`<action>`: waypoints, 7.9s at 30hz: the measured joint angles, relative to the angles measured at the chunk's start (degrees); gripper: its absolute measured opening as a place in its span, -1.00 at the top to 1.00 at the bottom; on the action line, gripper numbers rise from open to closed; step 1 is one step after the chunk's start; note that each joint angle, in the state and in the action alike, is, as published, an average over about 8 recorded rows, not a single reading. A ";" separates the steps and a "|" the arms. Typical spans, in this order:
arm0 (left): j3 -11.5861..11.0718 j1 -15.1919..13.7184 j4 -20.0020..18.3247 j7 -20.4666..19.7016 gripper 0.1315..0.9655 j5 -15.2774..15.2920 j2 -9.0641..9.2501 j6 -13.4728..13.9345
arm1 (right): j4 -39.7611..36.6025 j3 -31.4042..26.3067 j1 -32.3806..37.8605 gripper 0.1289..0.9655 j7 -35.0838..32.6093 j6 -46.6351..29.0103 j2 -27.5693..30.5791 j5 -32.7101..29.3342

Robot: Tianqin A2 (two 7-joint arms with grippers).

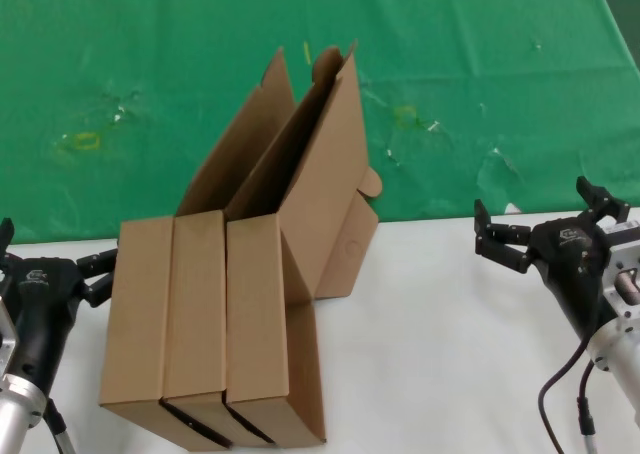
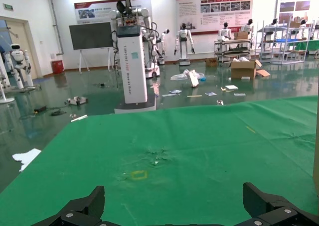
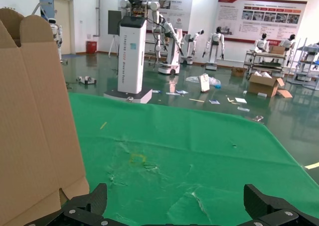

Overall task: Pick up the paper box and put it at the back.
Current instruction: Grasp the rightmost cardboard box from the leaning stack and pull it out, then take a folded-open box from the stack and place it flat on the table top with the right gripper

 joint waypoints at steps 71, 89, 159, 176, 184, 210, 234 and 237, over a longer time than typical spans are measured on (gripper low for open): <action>0.00 0.00 0.00 0.00 0.40 0.00 0.00 0.00 | -12.78 -18.89 5.59 -1.00 -40.22 -72.14 20.47 30.77; 0.00 0.00 0.00 0.00 0.94 0.01 0.00 0.00 | -27.10 -20.40 16.27 -1.00 -42.52 -69.59 5.78 16.02; 0.00 0.00 0.00 -0.01 0.97 0.01 0.00 0.00 | -26.00 -13.63 14.68 0.90 -40.83 -73.15 6.44 12.00; 0.00 0.00 0.00 -0.01 0.97 0.01 0.00 0.00 | -17.91 -9.24 10.83 0.95 -37.32 -71.85 9.59 15.49; 0.00 0.00 0.00 -0.01 0.97 0.01 0.00 0.00 | -9.78 -1.18 9.53 0.95 -29.52 -70.59 18.46 20.11; 0.00 0.00 0.00 -0.03 0.97 0.03 0.00 0.00 | -49.87 -30.15 72.22 0.95 -20.04 -69.44 12.90 -39.01; 0.00 0.00 0.00 -0.03 0.97 0.02 0.00 0.00 | -87.97 -42.36 88.86 0.95 -15.84 -54.30 -7.87 -48.24; 0.00 0.00 0.00 -0.03 0.97 0.02 0.00 0.00 | -88.13 -42.33 88.77 0.95 -15.59 -53.69 -7.49 -47.73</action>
